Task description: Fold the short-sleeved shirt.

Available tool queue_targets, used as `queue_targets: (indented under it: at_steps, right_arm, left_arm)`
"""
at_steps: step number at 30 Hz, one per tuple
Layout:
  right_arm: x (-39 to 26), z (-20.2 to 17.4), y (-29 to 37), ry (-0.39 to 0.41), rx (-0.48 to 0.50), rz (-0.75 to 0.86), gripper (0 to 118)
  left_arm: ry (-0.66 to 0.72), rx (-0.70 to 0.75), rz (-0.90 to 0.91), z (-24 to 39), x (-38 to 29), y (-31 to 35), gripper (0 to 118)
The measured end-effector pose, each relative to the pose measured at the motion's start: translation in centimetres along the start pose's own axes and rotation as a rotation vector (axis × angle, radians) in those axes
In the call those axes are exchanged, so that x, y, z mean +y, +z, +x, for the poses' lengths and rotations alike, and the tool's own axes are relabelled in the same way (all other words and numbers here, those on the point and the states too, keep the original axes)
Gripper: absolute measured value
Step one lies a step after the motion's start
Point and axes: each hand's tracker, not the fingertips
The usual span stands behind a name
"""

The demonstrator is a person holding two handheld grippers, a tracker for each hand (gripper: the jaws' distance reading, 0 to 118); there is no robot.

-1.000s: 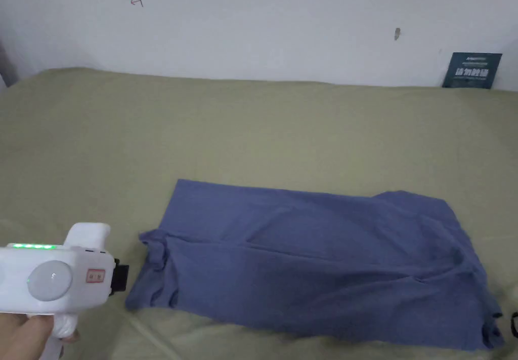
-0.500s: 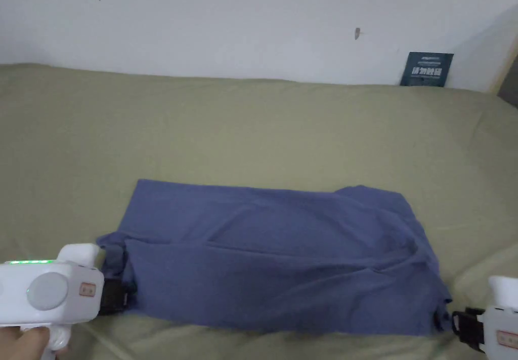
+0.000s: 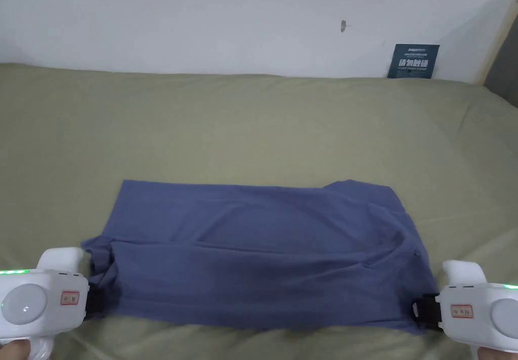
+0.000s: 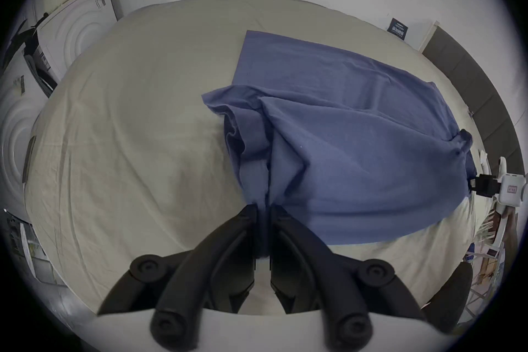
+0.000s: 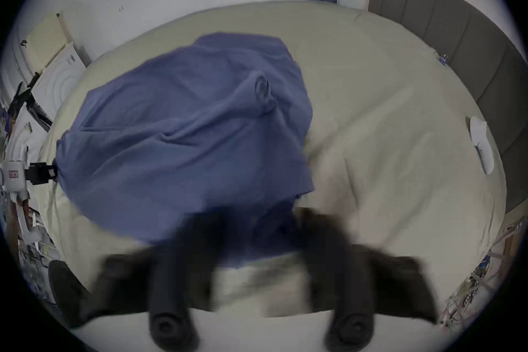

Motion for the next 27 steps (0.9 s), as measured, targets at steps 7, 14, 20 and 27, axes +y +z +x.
queue_targets:
  at_steps: [7,14,20,27]
  right_arm:
    - [-0.8,1.1,4.4,-0.01,0.024,0.029,11]
    - [-6.7,0.9,9.6,0.04,0.043,0.019,11]
    - [-11.8,0.4,11.8,0.024,0.052,-0.011,11]
    - [-11.8,-0.4,12.4,0.029,0.036,0.033,117]
  left_arm:
    - [-0.045,-0.005,0.03,0.5,-1.3,2.6,9]
    - [-0.001,-0.037,0.031,-0.8,-8.0,7.6,9]
    - [0.027,-0.033,-0.005,-1.6,-13.0,9.7,9]
    - [0.034,-0.018,0.031,-2.3,-12.7,9.9,101]
